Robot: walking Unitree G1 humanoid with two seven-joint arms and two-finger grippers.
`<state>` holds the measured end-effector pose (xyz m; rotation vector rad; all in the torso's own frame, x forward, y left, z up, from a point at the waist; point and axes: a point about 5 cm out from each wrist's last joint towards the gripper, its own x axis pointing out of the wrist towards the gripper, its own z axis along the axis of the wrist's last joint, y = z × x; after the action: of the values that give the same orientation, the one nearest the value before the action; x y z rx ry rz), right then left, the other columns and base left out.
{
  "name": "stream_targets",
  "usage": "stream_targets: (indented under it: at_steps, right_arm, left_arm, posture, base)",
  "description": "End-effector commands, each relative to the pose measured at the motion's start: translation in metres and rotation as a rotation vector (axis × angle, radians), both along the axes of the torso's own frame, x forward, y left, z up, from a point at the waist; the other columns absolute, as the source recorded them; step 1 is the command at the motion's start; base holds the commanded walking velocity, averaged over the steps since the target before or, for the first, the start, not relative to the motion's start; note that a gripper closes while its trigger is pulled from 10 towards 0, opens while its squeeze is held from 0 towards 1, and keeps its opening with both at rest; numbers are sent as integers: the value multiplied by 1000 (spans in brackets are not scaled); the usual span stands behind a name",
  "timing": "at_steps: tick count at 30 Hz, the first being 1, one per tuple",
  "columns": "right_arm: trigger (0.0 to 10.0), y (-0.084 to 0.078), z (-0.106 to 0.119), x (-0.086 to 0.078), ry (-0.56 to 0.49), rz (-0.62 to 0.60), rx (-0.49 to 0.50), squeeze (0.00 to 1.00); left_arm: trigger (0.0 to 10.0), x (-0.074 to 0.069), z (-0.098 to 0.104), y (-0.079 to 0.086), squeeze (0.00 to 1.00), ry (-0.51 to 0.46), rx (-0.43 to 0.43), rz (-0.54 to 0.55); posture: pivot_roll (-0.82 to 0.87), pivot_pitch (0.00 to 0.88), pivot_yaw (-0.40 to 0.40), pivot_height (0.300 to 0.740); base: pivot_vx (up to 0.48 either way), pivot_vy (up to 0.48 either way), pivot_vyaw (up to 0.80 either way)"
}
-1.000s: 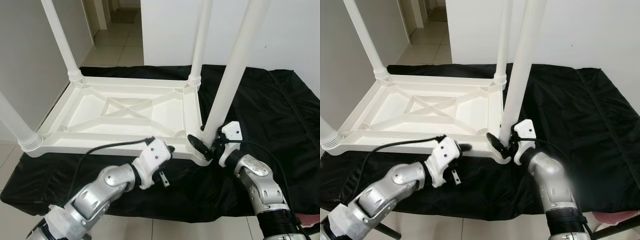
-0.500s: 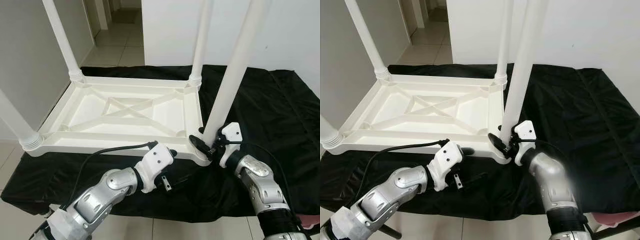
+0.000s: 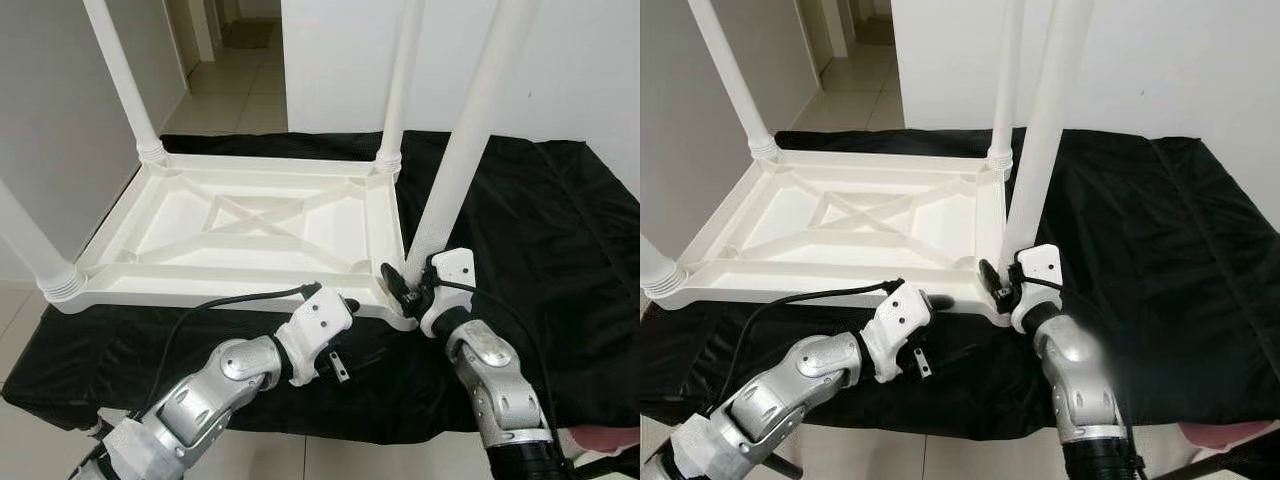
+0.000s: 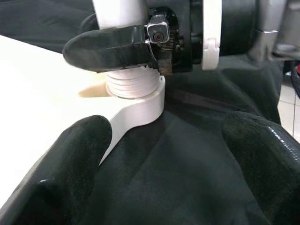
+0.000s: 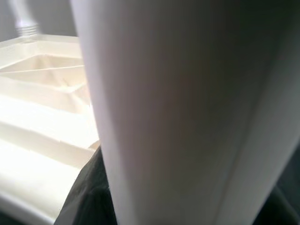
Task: Building children table
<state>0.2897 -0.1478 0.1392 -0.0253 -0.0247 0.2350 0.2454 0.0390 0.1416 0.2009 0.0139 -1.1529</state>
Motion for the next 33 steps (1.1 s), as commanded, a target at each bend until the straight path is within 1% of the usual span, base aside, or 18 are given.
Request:
stream_targets:
  at_steps: [1,2,3,5,7,10,11,16,17,19,20,23,27,28,29,30,31,33]
  right_arm:
    - [10000,0,-12,-3,71,-62,17,0]
    - [10000,2,-13,-4,71,-119,32,0]
    - [10000,2,-13,-4,71,-119,32,0]
    - [10000,5,-12,-7,66,-260,79,0]
    - [10000,9,-13,-9,72,-300,99,0]
    - [10000,14,-12,-10,78,-312,121,0]
    - [10000,20,-10,-10,74,-292,130,0]
    - [10000,23,-3,-9,58,-266,111,0]
    - [10000,19,-1,-9,46,-265,107,745]
    - [10000,17,1,-8,37,-265,105,745]
    - [10000,14,5,-8,14,-245,97,1000]
    - [10000,11,14,-8,-29,-199,86,1000]
    - [10000,8,17,-8,-44,-166,58,984]
    - [10000,5,18,-9,-46,-139,45,0]
    - [10000,5,18,-9,-46,-139,45,0]
    - [10000,3,18,-10,-46,-107,37,0]
    - [10000,-1,19,-13,-51,-30,28,0]
    - [10000,-3,19,-13,-57,-2,24,0]
  left_arm:
    - [10000,-3,0,0,0,18,4,-101]
    - [10000,-1,0,0,0,14,5,-88]
    - [10000,-1,0,0,0,14,5,-88]
    - [10000,2,3,1,0,16,1,-80]
    - [10000,3,4,2,0,20,-1,-77]
    - [10000,4,4,4,0,19,1,-72]
    - [10000,5,5,5,0,15,2,-61]
    - [10000,9,6,8,0,9,-4,-35]
    - [10000,9,6,7,0,8,-5,-31]
    - [10000,9,6,7,0,7,-6,-29]
    - [10000,10,6,6,0,1,-6,-25]
    - [10000,11,7,7,0,-8,-7,-19]
    - [10000,11,7,6,0,-15,-9,-19]
    - [10000,12,7,5,0,-18,-12,-20]
    - [10000,12,7,5,0,-18,-12,-20]
    - [10000,12,8,3,0,-22,-14,-23]
    - [10000,13,8,-1,0,-29,-17,-32]
    - [10000,14,8,-2,0,-32,-17,-35]
  posture:
    - [-122,30,51,740]
    - [-123,31,51,740]
    - [-123,31,51,740]
    - [-118,31,59,740]
    - [-112,34,50,740]
    - [-107,32,46,740]
    - [-105,32,43,740]
    - [-104,28,35,740]
    - [-104,26,32,740]
    - [-104,26,32,740]
    - [-107,25,24,740]
    - [-118,26,7,740]
    - [-126,23,-4,740]
    - [-135,20,-4,740]
    - [-135,20,-4,740]
    - [-142,16,-9,740]
    - [-149,10,-12,740]
    - [-149,10,-12,740]
  base:
    - [0,0,0]
    - [0,0,0]
    - [0,0,0]
    - [0,0,0]
    - [0,0,0]
    - [0,0,0]
    - [0,0,0]
    - [0,0,0]
    - [0,0,0]
    - [0,0,0]
    - [0,0,0]
    - [0,0,0]
    - [0,0,0]
    - [0,0,0]
    - [0,0,0]
    - [0,0,0]
    - [0,0,0]
    - [0,0,0]
